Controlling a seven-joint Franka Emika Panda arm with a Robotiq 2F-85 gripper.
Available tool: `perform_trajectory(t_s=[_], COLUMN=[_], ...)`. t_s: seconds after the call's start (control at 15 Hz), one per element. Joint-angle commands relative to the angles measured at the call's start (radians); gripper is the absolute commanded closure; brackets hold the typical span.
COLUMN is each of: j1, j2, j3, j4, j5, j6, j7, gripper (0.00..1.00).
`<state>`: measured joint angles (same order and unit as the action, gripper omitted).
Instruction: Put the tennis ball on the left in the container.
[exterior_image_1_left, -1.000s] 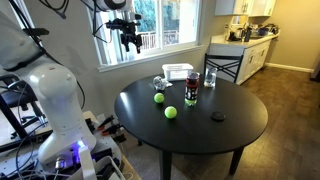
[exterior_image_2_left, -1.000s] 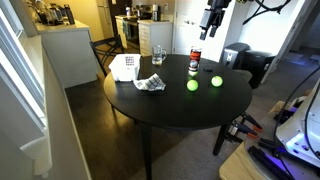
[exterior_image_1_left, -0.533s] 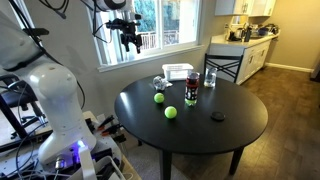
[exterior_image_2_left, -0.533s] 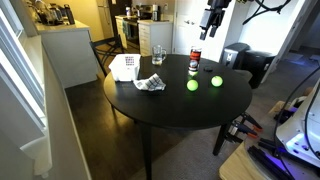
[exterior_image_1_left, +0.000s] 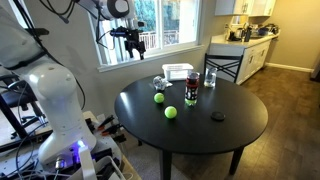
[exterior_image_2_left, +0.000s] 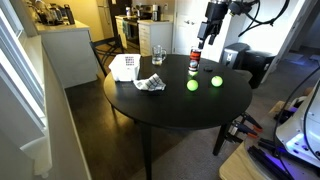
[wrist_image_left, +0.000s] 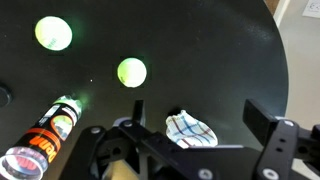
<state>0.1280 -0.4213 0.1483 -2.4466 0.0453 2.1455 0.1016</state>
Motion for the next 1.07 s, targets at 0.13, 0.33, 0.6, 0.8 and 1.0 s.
perform_trajectory(t_s=[0.13,0.33,0.6,0.8,1.0], j1=[-0.026,-0.017,-0.015,-0.015,-0.015], j2=[0.094,0.15,0.153,0.154,0.154], j3=[0.005,0.003,-0.002,-0.002,-0.002], j4=[-0.051,-0.047,-0.044,-0.042,-0.042], j5=[-0.048,-0.04,-0.032,-0.032,-0.032], j6=[0.144,0.229,0.212,0.212,0.212], j7=[0.044,0.028,0.031,0.031,0.031], gripper=[0.0,0.0,0.0,0.0,0.0])
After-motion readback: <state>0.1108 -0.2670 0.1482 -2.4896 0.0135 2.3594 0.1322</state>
